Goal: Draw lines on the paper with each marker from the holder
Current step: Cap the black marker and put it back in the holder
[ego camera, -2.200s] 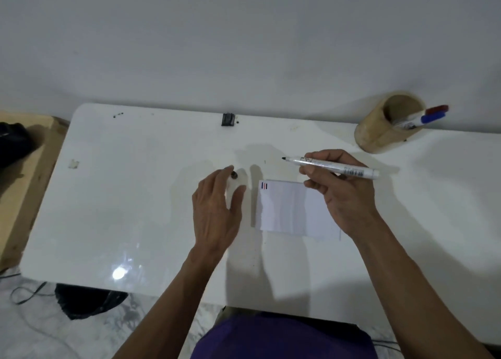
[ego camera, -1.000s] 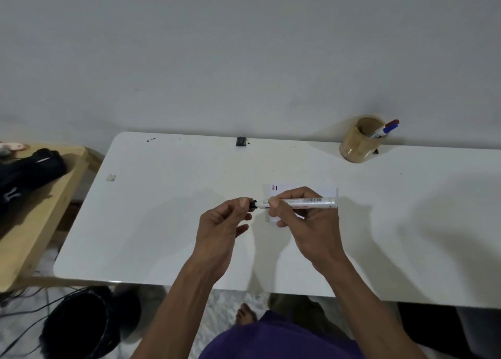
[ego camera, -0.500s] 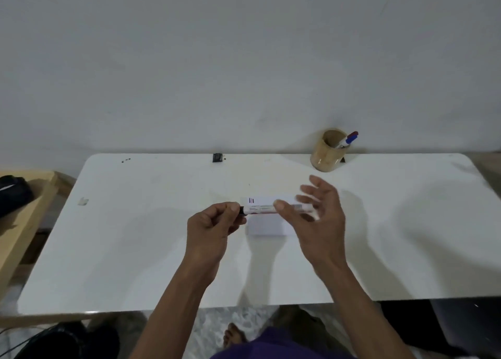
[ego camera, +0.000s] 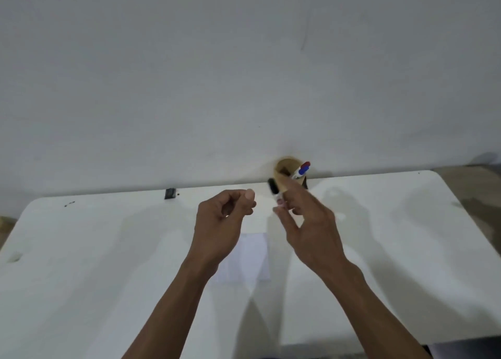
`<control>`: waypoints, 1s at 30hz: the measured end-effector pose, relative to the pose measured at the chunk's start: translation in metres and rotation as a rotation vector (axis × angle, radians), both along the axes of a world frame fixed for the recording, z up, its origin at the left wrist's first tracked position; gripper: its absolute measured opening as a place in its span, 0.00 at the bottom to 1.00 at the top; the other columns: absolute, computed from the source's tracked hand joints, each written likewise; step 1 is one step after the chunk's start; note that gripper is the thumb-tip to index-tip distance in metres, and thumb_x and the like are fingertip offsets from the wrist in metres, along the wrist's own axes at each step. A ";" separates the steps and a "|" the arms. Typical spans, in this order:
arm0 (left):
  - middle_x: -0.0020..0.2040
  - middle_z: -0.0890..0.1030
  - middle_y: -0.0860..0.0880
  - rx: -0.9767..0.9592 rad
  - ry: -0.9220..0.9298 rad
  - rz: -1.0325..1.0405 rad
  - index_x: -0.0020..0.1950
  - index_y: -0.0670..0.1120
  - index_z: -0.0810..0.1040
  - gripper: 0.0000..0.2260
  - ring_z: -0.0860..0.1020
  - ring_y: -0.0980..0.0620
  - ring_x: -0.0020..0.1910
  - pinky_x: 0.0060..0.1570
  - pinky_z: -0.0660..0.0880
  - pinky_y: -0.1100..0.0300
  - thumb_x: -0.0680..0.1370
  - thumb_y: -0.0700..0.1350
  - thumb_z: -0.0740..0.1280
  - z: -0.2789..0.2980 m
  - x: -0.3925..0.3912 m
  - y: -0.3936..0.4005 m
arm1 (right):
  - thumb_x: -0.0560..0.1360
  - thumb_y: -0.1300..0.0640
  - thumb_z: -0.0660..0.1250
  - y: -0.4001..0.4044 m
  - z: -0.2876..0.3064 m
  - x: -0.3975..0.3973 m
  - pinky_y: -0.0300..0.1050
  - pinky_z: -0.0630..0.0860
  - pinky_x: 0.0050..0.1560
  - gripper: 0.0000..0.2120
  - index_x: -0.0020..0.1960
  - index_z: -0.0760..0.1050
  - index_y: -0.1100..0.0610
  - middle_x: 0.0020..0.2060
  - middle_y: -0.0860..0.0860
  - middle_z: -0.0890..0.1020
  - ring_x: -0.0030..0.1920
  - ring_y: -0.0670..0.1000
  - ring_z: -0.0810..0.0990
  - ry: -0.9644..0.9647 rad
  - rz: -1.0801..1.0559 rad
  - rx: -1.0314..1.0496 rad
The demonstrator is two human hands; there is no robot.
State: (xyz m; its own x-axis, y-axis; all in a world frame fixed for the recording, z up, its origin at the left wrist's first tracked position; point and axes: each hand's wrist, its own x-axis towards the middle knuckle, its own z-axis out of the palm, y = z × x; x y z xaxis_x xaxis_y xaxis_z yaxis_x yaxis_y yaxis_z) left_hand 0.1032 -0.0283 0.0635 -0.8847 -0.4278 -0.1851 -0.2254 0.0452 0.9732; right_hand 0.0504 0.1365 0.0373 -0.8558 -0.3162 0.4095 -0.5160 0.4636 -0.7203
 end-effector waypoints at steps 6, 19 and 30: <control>0.50 0.85 0.54 -0.233 -0.060 0.011 0.60 0.49 0.80 0.15 0.82 0.62 0.47 0.45 0.76 0.70 0.75 0.52 0.73 -0.030 -0.058 0.020 | 0.79 0.64 0.70 0.020 0.021 -0.069 0.31 0.79 0.50 0.28 0.72 0.67 0.43 0.52 0.51 0.85 0.49 0.43 0.86 -0.081 -0.124 -0.270; 0.62 0.72 0.62 -0.433 -0.035 -0.163 0.73 0.48 0.69 0.34 0.75 0.53 0.63 0.59 0.77 0.51 0.71 0.51 0.78 -0.068 -0.133 0.049 | 0.78 0.59 0.73 0.011 -0.018 -0.150 0.32 0.80 0.49 0.13 0.61 0.75 0.54 0.42 0.45 0.84 0.44 0.37 0.84 -0.176 -0.234 -0.275; 0.59 0.72 0.74 -0.393 0.008 -0.165 0.69 0.64 0.67 0.31 0.73 0.71 0.58 0.58 0.75 0.64 0.72 0.50 0.77 -0.086 -0.138 0.047 | 0.77 0.57 0.74 0.012 -0.049 -0.154 0.24 0.75 0.45 0.04 0.48 0.85 0.58 0.38 0.43 0.84 0.41 0.33 0.82 -0.282 -0.290 -0.195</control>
